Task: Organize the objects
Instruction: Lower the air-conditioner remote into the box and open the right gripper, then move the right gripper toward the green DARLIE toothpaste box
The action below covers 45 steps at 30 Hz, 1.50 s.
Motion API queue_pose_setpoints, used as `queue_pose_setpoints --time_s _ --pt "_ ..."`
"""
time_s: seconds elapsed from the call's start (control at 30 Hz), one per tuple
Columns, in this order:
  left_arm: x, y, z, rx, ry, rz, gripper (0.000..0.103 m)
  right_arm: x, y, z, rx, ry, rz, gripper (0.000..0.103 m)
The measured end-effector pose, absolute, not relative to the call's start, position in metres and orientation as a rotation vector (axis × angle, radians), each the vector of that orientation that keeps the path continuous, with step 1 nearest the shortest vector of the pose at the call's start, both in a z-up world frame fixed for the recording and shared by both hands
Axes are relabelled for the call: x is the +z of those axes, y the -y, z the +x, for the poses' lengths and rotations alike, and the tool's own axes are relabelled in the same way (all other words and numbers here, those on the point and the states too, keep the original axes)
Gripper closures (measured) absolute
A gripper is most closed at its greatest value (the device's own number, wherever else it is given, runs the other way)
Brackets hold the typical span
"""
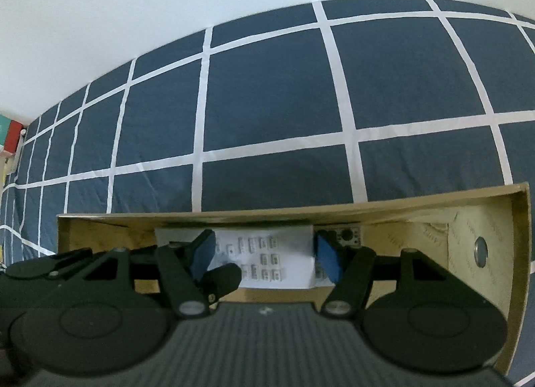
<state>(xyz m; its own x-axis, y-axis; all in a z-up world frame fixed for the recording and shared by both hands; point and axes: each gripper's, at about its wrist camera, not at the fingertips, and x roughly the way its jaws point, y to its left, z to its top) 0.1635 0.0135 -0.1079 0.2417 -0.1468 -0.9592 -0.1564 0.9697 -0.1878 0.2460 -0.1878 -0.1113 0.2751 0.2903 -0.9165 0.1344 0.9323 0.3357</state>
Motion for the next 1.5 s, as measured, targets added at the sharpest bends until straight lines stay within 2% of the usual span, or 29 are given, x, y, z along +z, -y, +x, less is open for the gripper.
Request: queue_pose_setpoints --time_s 0.5,0.7,0.8,0.97,1.23,1.5 --pt "-0.1 -0.016 0.156 0.054 -1.32 -0.289 0.03 -0.105 0.192 0.242 0.117 -1.275 0.385 0.038" --pt "-0.086 -0.013 0.143 0.09 -1.311 -0.289 0.024 -0.088 0.2 0.231 0.108 -1.253 0.383 0.035" --pt "-0.08 -0.01 0.136 0.105 -1.307 -0.295 0.023 -0.079 0.204 0.225 0.11 -1.234 0.379 0.03" --pt "-0.067 -0.005 0.123 0.127 -1.289 -0.29 0.015 -0.062 0.21 0.213 0.103 -1.202 0.364 0.02" --pt "-0.047 0.01 0.098 0.14 -1.269 -0.274 0.008 -0.04 0.222 0.183 0.087 -1.167 0.37 0.007" --pt "-0.022 0.034 0.067 0.133 -1.229 -0.239 0.0 -0.014 0.239 0.143 0.06 -1.112 0.377 0.0"
